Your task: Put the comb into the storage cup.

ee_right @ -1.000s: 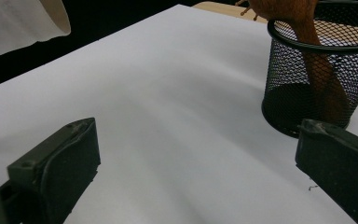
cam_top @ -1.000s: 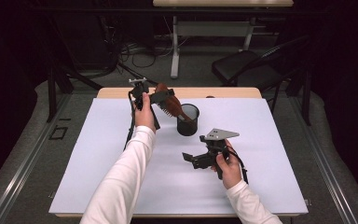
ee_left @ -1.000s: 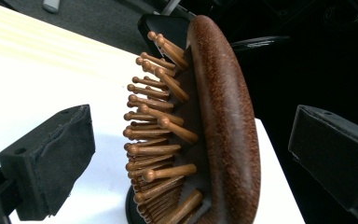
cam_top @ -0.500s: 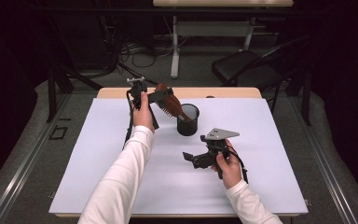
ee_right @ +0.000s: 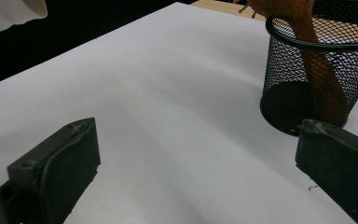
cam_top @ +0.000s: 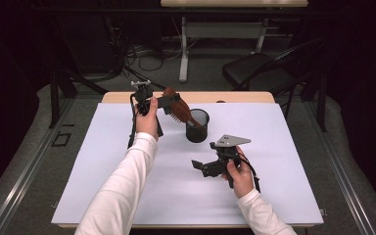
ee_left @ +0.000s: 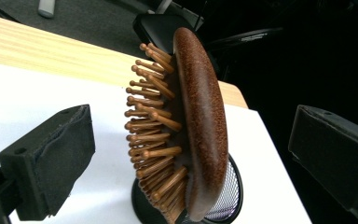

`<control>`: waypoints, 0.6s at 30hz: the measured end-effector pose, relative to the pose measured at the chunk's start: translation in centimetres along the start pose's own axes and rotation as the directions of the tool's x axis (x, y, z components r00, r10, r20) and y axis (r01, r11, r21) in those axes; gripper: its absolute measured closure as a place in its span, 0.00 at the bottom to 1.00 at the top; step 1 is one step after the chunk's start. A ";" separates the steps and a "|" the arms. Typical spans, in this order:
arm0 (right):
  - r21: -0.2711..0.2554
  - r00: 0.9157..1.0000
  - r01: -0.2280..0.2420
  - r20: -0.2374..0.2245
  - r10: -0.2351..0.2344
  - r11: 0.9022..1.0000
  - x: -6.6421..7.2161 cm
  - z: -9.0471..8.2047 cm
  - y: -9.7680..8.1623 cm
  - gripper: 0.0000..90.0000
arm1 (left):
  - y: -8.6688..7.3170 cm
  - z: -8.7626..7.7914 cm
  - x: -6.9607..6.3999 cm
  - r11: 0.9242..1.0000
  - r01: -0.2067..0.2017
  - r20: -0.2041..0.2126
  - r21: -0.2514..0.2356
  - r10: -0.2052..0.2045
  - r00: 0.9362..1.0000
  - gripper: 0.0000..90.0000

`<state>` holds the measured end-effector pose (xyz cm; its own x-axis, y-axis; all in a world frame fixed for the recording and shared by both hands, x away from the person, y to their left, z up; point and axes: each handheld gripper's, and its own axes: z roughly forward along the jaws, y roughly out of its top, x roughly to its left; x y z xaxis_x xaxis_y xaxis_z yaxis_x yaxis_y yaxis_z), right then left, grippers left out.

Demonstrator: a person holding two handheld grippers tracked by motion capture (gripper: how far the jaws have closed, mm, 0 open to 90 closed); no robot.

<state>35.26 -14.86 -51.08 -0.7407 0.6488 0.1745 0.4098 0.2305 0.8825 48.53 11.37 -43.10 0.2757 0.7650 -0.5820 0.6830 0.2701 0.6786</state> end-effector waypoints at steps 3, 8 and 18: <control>0.001 1.000 -0.004 0.002 0.004 1.000 0.0 0.0 -0.1 0.00 | 0.1 -0.2 0.0 1.000 -0.015 -0.014 0.001 0.015 1.000 0.00; -0.004 1.000 -0.008 0.000 0.008 1.000 -0.2 -0.1 -0.1 0.00 | 0.2 -0.9 0.0 0.999 -0.051 -0.030 0.006 0.051 0.998 0.00; -0.001 1.000 -0.014 0.005 0.014 1.000 -0.3 -0.3 -0.1 0.00 | 0.6 -2.3 0.2 0.988 -0.153 -0.057 0.031 0.155 0.986 0.00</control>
<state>35.27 -15.29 -51.13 -0.7323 0.6554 0.1846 0.4193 0.2205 0.8807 47.47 13.06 -41.75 0.3394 0.8296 -0.4434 0.6533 0.1313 0.7457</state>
